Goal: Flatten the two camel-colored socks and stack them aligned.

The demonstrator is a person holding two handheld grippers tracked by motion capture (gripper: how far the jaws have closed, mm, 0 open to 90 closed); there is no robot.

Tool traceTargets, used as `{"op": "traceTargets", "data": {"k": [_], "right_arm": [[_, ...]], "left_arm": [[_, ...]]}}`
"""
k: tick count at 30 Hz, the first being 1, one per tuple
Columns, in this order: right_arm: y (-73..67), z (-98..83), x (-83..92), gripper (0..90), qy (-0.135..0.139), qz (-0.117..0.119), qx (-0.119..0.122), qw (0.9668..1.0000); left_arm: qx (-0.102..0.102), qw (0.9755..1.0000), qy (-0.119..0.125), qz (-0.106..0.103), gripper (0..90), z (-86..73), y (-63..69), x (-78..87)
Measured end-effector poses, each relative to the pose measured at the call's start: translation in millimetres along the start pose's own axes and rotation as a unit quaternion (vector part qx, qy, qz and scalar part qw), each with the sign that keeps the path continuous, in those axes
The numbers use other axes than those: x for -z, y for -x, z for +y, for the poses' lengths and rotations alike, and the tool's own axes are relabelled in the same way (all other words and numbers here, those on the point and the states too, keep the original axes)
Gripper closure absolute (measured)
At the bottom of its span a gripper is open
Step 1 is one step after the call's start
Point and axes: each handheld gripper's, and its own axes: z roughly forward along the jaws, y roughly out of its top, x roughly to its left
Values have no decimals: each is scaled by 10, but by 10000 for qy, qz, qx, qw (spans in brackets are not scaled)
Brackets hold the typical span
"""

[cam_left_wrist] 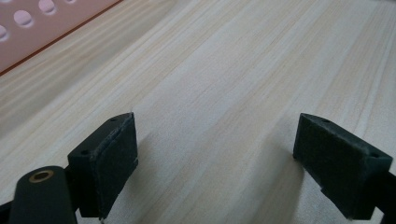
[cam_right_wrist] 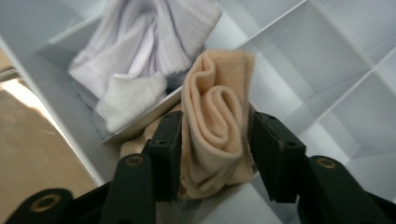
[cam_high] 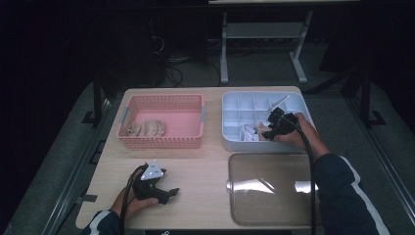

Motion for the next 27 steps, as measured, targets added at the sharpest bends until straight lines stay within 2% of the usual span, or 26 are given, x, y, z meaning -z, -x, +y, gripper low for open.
{"op": "traceTargets", "data": {"k": [2,4,5,6,8,9,11,12,13,14,16,19,22,27], "right_arm": [[17,0,85,490,170,43,-89,9998],[22,10,144,504,357,7,-68,9993],[22,10,144,504,357,7,-68,9993],[17,23,186,569,542,-70,-87,9985],[14,29,197,577,620,-58,-101,9980],[24,42,190,569,698,-69,-192,9974],[26,48,171,570,673,-50,-217,9975],[18,60,102,586,487,-107,-220,9985],[18,60,102,586,487,-107,-220,9985],[18,62,18,608,283,-103,-186,9994],[20,54,-49,657,182,32,-258,9995],[10,44,-97,688,132,95,-248,9996],[14,26,-181,736,-57,88,-218,9997],[30,1,-241,750,-172,172,-253,9994]], "left_arm": [[1,10000,-1,0,126,0,0,0],[20,10000,19,1,126,0,3,-3],[11,10000,11,2,126,0,2,-2],[21,10000,22,0,126,0,3,-3],[-6,10000,-2,1,126,0,0,0],[22,10000,21,3,126,0,3,-3],[8,10000,12,3,126,0,2,-2],[14,10000,17,2,126,0,2,-2],[14,10000,17,2,126,0,2,-2],[22,10000,18,1,126,-1,3,-2],[12,10000,11,2,126,0,2,-2],[-1,10000,0,1,126,0,0,0],[17,10000,17,1,126,-1,3,-2],[1,10000,1,0,126,0,0,0]]}}
